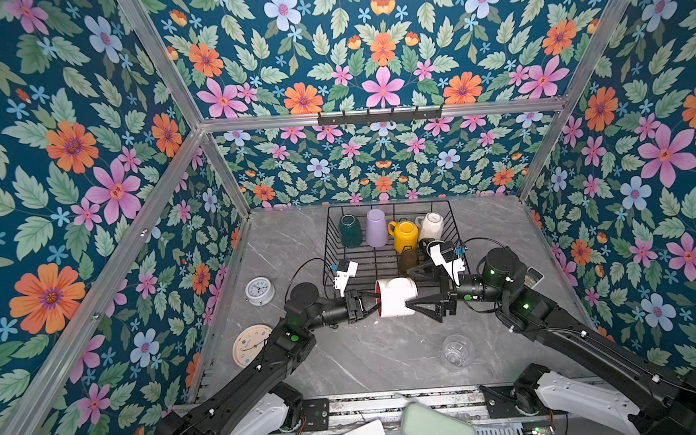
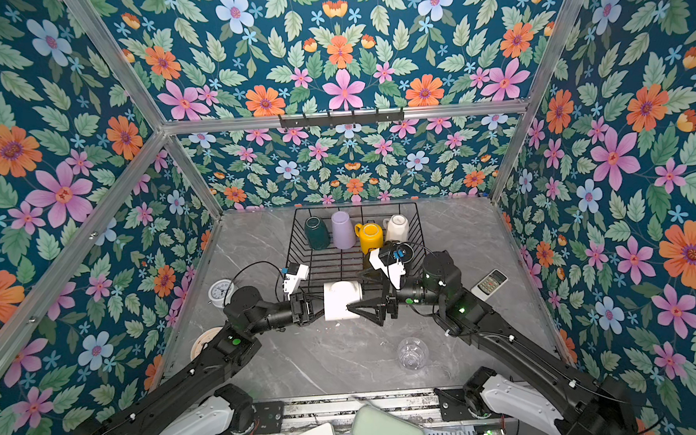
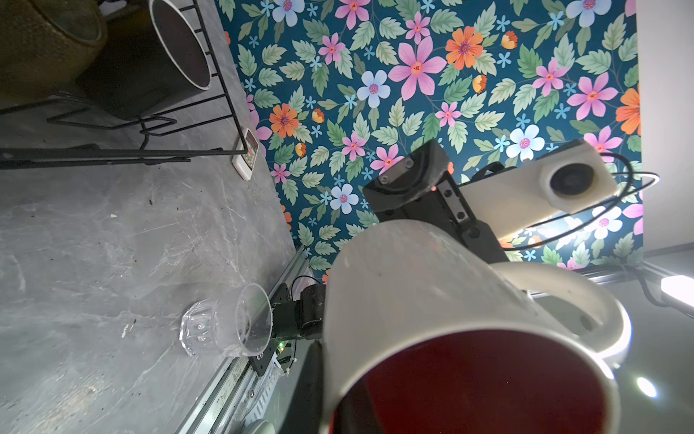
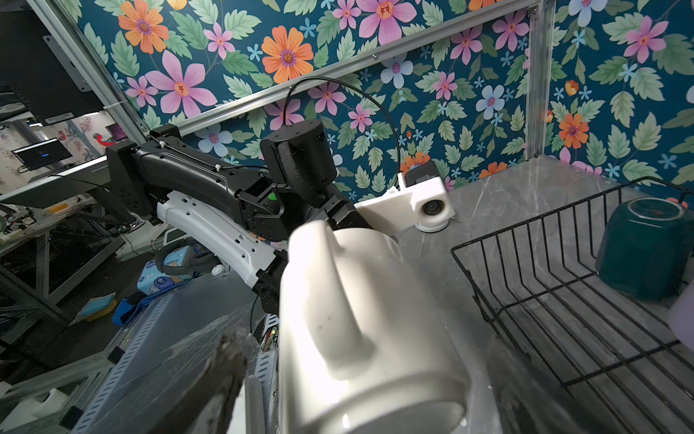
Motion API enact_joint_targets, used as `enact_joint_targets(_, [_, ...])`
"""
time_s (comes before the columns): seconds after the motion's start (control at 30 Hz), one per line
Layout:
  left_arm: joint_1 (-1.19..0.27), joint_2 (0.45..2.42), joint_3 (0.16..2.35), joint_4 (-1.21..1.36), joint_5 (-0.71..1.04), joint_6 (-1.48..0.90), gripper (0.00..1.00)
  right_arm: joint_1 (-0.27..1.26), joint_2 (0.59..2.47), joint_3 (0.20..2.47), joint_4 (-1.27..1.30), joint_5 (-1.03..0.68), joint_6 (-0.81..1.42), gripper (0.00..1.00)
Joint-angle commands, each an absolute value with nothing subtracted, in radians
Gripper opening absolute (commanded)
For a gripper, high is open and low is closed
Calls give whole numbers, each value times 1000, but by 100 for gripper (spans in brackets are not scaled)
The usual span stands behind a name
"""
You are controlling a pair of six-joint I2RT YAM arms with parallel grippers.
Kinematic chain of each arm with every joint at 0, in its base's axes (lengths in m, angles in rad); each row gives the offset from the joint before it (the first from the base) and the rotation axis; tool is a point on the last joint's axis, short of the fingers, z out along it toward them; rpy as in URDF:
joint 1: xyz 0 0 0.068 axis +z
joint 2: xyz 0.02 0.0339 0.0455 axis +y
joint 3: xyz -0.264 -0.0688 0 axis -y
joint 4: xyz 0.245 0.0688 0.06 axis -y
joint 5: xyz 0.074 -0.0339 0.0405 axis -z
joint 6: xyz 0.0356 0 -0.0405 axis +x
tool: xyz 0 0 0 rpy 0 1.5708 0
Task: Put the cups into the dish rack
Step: 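Grasp the white mug body with the right gripper while left holds it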
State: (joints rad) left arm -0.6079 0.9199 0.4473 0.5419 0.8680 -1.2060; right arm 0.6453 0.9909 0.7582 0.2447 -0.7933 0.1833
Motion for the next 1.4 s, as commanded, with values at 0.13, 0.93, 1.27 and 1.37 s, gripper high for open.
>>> enact_joint_targets(0.13, [-606, 915, 445, 674, 904, -1242, 0, 673, 1056, 792, 321, -836, 165, 99])
enact_joint_targets(0.93, [-605, 918, 457, 685, 911, -1252, 0, 720, 1180, 838, 352, -889, 183, 94])
enact_joint_targets(1.27, [-606, 919, 451, 722, 913, -1274, 0, 724, 1179, 834, 354, -899, 188, 77])
enact_joint_targets(1.37, [-605, 916, 451, 726, 911, -1275, 0, 723, 1174, 831, 351, -895, 191, 66])
